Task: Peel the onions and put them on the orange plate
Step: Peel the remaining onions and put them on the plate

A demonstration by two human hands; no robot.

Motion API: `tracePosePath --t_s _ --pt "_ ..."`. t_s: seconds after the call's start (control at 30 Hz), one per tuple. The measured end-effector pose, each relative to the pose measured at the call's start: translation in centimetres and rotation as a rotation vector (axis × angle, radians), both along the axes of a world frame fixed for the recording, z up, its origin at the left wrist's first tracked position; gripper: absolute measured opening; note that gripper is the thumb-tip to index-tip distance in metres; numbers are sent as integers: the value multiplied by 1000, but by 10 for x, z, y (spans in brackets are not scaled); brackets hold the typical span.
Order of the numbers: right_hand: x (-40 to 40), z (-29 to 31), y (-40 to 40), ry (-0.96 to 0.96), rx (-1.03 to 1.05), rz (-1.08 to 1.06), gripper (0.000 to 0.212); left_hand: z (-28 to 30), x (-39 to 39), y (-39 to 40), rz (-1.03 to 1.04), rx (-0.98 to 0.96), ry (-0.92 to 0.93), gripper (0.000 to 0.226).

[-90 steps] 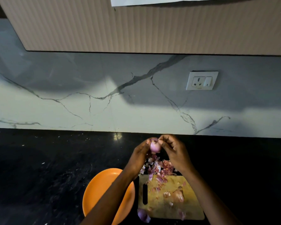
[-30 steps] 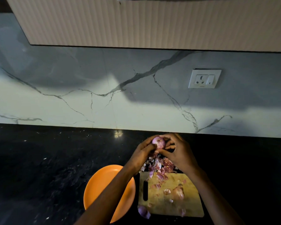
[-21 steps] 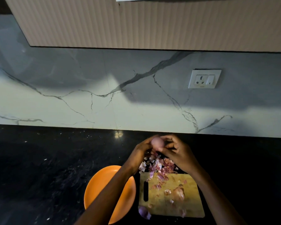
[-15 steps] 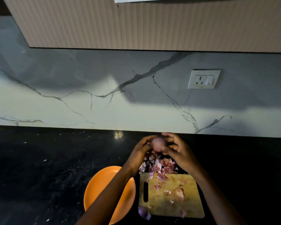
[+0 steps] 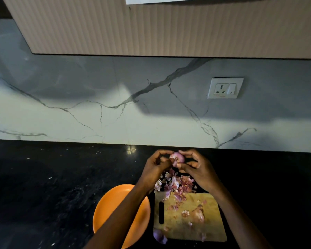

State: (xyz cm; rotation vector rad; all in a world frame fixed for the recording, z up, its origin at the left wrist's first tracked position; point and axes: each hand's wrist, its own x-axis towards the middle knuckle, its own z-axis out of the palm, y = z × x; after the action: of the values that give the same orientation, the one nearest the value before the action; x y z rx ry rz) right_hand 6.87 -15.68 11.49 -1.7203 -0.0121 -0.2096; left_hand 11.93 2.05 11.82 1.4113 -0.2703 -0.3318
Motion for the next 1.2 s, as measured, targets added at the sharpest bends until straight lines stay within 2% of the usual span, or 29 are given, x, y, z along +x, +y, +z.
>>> tracePosePath --t_s 0.23,0.4,0.63,0.83,0.97,1.07,1.2 --pt "0 -3 1 12 45 29 42 -2 0 10 -53 -2 -34 23" --pt "0 -7 1 26 88 29 42 -3 -3 9 -9 -30 -3 23" --pt "-1 -4 0 18 64 12 43 -3 -4 2 -21 -40 17 33" --pt "-3 -3 0 21 88 23 44 -7 1 4 -16 -77 32 18" --pt "-1 -5 2 21 108 20 43 -9 0 6 5 -62 21 26" --pt "0 -5 2 6 91 0 45 -8 -3 5 -10 -90 28 22" --pt "2 -6 3 -5 110 -34 48 -9 -8 -1 30 -128 42 38"
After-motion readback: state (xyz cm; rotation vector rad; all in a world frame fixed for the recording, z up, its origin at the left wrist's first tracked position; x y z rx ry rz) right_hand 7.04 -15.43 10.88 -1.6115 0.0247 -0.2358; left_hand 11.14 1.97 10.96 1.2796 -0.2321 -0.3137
